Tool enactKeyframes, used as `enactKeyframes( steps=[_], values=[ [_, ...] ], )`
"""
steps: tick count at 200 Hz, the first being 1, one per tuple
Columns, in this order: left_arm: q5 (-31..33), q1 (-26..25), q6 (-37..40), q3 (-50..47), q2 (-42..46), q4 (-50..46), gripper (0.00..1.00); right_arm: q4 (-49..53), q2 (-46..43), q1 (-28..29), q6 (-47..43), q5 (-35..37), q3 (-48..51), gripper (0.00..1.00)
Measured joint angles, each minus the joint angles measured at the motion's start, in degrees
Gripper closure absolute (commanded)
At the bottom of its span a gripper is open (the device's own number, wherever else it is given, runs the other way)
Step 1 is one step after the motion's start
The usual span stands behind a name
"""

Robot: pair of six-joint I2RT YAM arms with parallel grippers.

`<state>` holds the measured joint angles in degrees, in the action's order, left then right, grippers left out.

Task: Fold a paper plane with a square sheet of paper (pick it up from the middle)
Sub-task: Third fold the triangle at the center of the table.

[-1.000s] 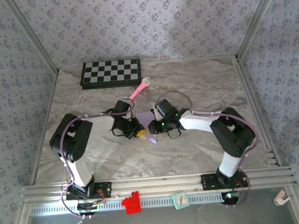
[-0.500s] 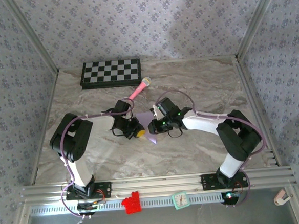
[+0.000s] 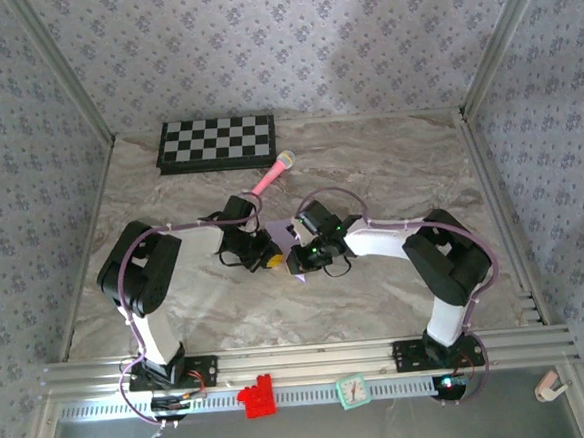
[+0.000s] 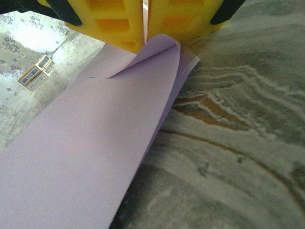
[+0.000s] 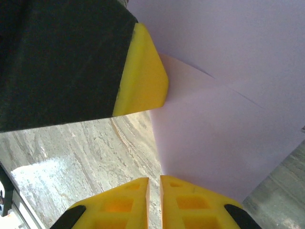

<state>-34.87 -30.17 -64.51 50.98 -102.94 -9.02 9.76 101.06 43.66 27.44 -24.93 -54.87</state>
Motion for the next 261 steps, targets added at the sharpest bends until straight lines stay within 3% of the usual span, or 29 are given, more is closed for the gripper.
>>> enactKeyframes(
  steps=[201,261],
  values=[
    [0.5,0.0,0.1,0.7,-0.1,-1.1,0.89,3.0,2.5,0.3,-1.3,1.8,-1.7,0.87],
    [2.2,-0.3,3.5,3.1,0.5,-3.7,0.83,4.5,3.3,0.4,-1.3,2.6,-2.8,0.88]
  ],
)
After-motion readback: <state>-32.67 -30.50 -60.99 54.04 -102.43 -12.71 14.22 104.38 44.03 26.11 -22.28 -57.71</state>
